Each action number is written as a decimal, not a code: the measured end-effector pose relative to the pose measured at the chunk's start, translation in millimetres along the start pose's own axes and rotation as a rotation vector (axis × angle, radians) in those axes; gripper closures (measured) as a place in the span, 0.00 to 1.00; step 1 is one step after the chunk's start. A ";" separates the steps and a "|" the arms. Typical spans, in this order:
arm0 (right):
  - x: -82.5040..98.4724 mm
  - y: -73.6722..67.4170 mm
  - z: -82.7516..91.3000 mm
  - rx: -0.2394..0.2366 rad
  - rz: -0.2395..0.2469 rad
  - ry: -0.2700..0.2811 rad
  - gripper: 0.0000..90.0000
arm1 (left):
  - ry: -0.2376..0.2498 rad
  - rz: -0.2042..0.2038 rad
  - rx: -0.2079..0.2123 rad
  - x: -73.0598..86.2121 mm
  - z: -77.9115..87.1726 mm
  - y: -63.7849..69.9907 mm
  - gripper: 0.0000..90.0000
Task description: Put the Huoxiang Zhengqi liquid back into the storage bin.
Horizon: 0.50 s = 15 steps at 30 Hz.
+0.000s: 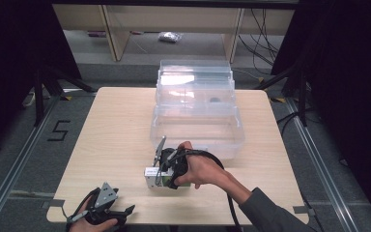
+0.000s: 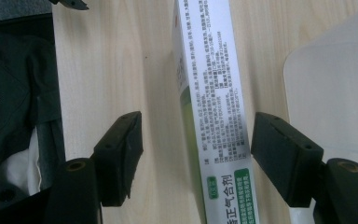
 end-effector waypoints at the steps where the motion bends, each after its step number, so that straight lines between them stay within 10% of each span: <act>1: -1.2 0.0 -1.1 0.001 0.005 -0.004 0.39 | -0.003 -0.003 -0.001 0.2 0.2 -0.2 0.20; 15: -8.2 7.1 -13.8 0.028 0.022 -0.063 0.41 | 0.011 0.006 0.014 -0.6 -0.1 1.9 0.20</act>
Point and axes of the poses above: each handheld gripper's, and its own axes: z roughly backward along the jaws, x roughly out of its underside, y roughly to its right, the point moved 5 cm from there along -z, roughly forward along the jaws, and after that the axes turned 14 degrees about -y, right-handed, at the moved point
